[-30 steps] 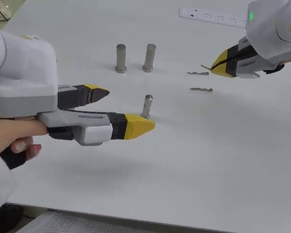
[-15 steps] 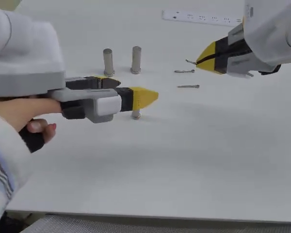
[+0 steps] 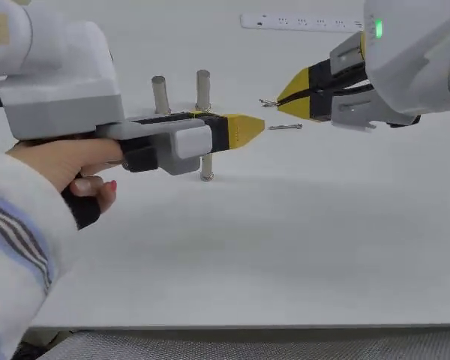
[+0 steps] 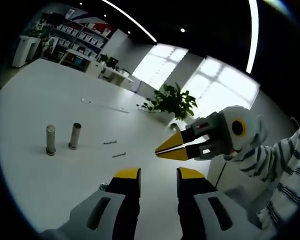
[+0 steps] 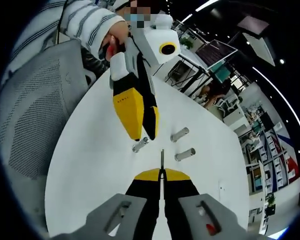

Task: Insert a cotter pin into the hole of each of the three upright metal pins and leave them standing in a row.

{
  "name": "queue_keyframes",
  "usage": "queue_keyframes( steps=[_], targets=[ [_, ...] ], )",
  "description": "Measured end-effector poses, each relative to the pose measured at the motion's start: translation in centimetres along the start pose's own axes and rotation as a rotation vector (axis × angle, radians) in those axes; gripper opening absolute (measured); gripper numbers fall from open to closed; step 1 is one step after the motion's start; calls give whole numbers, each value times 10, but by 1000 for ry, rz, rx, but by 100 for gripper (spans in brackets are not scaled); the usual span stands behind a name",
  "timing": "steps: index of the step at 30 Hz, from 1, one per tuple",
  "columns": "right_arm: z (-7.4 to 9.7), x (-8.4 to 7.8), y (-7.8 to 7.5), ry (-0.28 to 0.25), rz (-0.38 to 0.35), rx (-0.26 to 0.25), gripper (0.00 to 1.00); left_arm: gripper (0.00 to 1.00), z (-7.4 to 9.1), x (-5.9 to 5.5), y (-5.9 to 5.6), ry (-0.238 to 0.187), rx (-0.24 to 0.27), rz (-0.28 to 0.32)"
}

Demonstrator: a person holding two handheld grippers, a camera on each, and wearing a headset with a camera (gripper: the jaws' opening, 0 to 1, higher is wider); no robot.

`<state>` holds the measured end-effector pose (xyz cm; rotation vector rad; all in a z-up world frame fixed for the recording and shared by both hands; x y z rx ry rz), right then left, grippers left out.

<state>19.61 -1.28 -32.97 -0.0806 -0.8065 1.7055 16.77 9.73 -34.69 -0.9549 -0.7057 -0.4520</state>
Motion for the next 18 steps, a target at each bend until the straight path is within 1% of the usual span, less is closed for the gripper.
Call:
queue_keyframes(
  steps=[2, 4, 6, 9, 13, 18],
  targets=[
    [1, 4, 2, -7, 13, 1, 0, 20, 0, 1, -3, -8, -16, 4],
    [3, 9, 3, -18, 21, -6, 0, 17, 0, 3, -7, -16, -37, 22],
    [4, 12, 4, -30, 25, 2, 0, 14, 0, 5, -10, -26, -52, 30],
    [5, 17, 6, -37, 39, 7, 0, 13, 1, 7, -11, -44, -55, 46],
    [6, 20, 8, -43, 53, 6, 0, 12, 1, 8, -8, -49, -43, 63],
    [5, 26, 9, -49, 56, 6, 0, 6, 2, 7, -10, -62, -55, 84]
  ],
)
Point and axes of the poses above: the centre of the closed fingertips' face, and the gripper's own axes: z roughly backward along the fingers, y roughly to its left, x roughly out of its top, the point moved 6 cm from there along z, roughly backward along the fingers, and after that the axes turned 12 degrees about y, right-handed, at the moved point
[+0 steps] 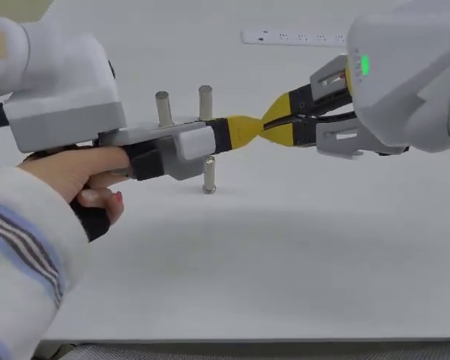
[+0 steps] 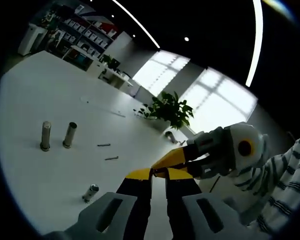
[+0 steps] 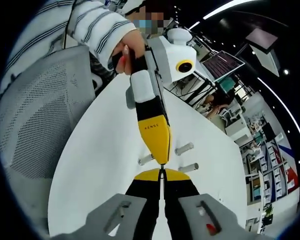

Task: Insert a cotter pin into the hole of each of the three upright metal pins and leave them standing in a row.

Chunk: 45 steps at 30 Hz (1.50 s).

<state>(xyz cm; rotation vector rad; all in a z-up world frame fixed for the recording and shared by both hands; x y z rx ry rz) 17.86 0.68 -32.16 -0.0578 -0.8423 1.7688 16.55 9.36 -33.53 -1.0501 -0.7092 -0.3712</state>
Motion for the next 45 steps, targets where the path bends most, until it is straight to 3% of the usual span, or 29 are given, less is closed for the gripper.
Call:
queue_keyframes(
  steps=[12, 27, 39, 45],
  targets=[
    [-3, 5, 3, -12, -11, -6, 0, 0, 4, -2, 8, 6, 30, 9],
    [-1, 16, 5, -16, 17, -29, 0, 0, 12, -4, 9, 3, 21, 48],
    [0, 15, 9, -10, 23, -28, 0, 0, 12, -6, 10, 49, 30, 24],
    [4, 15, 5, -15, 5, -58, 0, 0, 13, -2, 9, 21, 11, 48]
  ],
)
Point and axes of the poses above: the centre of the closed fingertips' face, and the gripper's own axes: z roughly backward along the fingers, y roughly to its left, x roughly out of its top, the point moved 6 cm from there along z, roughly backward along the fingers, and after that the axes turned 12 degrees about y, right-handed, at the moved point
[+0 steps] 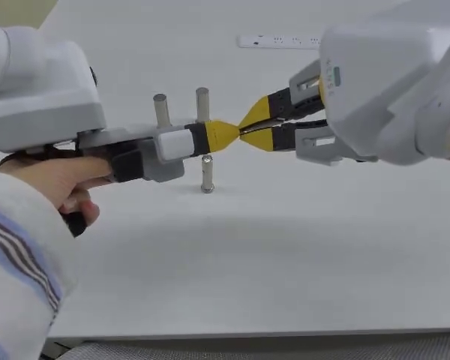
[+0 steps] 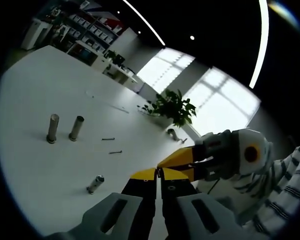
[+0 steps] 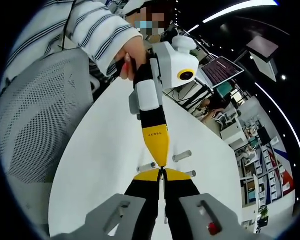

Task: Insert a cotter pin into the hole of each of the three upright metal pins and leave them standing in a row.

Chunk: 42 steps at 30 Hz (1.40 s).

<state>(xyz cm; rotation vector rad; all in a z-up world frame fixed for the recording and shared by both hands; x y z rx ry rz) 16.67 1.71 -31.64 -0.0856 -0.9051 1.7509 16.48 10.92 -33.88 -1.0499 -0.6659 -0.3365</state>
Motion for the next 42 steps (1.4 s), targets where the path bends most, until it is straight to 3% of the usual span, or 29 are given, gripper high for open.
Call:
queue_keyframes(
  steps=[6, 14, 15, 16, 21, 25, 26, 30, 37, 42],
  targets=[
    [-1, 0, -2, 13, 7, -16, 1, 0, -1, 2, -4, -18, -30, -3],
    [1, -2, -4, 16, -11, -10, 13, 0, 2, 2, -7, -14, -28, -65],
    [1, -4, -4, 16, -28, 2, 14, 0, 3, 2, -8, -8, -32, -80],
    [1, -6, -2, 14, -64, 30, 14, 0, 3, 2, -9, 4, -28, -142],
    [1, -11, 2, -23, -203, 151, 16, 0, 4, 1, -15, 56, 2, -307],
    [4, -13, 4, -44, -293, 220, 18, 0, 4, -1, -17, 76, 11, -354],
    [5, -13, 3, -50, -292, 217, 16, 0, 4, -1, -16, 84, 11, -361],
    [7, -14, 7, -59, -322, 264, 12, 0, 5, -8, -17, 141, 24, -463],
    [8, -9, 17, -96, -404, 382, 11, 0, 7, -13, -24, 153, -4, -554],
    [7, -6, 18, -126, -448, 419, 7, 0, 7, -10, -24, 153, -26, -581]
  ],
)
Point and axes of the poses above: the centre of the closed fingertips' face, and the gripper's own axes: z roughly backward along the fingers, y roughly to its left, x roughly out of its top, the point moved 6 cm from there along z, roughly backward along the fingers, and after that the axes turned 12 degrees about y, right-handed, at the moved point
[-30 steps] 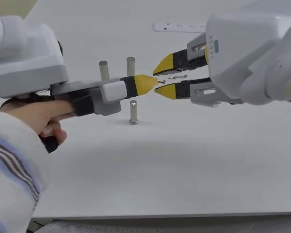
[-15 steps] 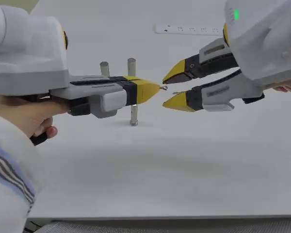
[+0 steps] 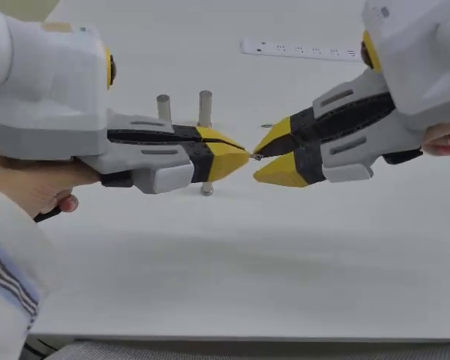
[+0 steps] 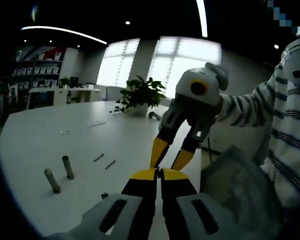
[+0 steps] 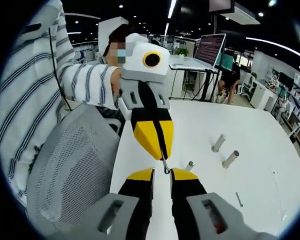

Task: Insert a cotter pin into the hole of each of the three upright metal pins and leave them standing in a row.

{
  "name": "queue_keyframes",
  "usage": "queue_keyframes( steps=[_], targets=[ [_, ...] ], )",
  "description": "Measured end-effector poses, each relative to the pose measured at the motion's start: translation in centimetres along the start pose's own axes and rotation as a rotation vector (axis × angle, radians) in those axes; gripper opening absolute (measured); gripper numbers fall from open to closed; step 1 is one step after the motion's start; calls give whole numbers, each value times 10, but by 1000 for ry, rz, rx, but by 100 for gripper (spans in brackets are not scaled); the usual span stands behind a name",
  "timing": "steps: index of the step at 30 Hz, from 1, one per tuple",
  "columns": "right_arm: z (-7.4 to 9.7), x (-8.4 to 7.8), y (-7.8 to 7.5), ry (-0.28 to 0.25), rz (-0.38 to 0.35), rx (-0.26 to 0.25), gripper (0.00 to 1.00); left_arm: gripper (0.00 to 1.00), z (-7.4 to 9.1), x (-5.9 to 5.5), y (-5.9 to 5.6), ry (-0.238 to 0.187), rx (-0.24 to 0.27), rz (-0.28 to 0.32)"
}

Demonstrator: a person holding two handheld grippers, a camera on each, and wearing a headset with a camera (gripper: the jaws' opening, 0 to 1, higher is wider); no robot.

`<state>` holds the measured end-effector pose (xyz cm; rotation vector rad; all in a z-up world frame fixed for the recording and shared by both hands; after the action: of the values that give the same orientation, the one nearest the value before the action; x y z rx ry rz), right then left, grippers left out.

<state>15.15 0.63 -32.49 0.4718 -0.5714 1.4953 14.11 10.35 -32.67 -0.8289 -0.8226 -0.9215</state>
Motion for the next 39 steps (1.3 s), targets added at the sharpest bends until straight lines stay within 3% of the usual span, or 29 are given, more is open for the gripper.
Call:
queue_keyframes(
  steps=[4, 7, 27, 32, 36, 39],
  targets=[
    [-1, 3, 2, -9, -7, 8, 4, 0, 1, 1, -4, -6, -11, -34],
    [-1, 3, 3, -10, -9, 6, 0, 0, 2, 1, -4, -11, -19, -28],
    [-3, 2, 7, 8, 57, -2, 0, 0, -2, -9, 0, 19, -28, -58],
    [-5, 1, 6, 18, 63, -6, 0, 1, -6, -13, 9, 33, -6, -46],
    [-8, -2, 3, 26, 59, -5, 0, 1, -5, -18, 17, 57, 23, -89],
    [-11, -6, -2, 40, 52, -11, 0, 1, -5, -22, 24, 76, 35, -75]
  ],
)
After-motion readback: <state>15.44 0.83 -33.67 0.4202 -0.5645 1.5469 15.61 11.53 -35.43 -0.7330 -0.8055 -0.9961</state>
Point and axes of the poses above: the centre of the closed fingertips' face, and the gripper's own axes: z roughly backward along the fingers, y roughly to its left, x roughly out of its top, the point moved 6 cm from there along z, roughly backward along the fingers, and after that the axes turned 12 degrees about y, right-handed, at the moved point
